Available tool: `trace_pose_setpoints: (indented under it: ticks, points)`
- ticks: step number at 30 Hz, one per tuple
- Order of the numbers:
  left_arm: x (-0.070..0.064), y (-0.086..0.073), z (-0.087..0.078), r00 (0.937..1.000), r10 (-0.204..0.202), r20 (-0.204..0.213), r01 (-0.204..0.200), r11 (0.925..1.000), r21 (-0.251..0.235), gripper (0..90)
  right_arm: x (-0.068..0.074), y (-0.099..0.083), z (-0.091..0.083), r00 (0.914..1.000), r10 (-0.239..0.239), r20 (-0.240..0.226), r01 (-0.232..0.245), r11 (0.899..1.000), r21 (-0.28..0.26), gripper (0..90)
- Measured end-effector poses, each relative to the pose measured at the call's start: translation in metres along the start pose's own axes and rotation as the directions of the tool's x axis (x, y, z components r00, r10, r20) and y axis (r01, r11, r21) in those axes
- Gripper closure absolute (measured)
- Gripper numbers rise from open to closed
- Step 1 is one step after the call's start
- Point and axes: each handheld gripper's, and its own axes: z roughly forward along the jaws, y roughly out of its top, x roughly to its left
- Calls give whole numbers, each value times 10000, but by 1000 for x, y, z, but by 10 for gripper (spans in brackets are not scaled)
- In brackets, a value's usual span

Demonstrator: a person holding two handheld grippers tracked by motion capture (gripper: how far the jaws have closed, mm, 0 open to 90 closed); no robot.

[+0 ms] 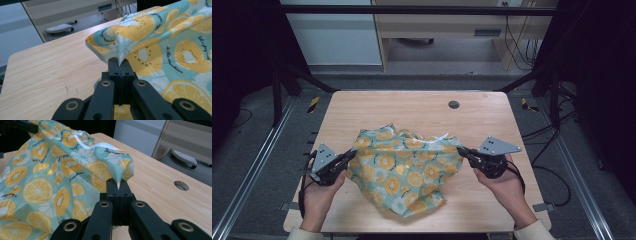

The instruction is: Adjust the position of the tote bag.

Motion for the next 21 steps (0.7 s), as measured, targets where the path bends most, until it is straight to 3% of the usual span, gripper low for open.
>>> trace_pose_setpoints:
  ticks: [21]
  points:
    - [-4, -12, -15, 9998, 38, 185, -37, 10000, -28, 900, 7, -8, -2, 9999, -48, -136, 47, 10000, -56, 900]
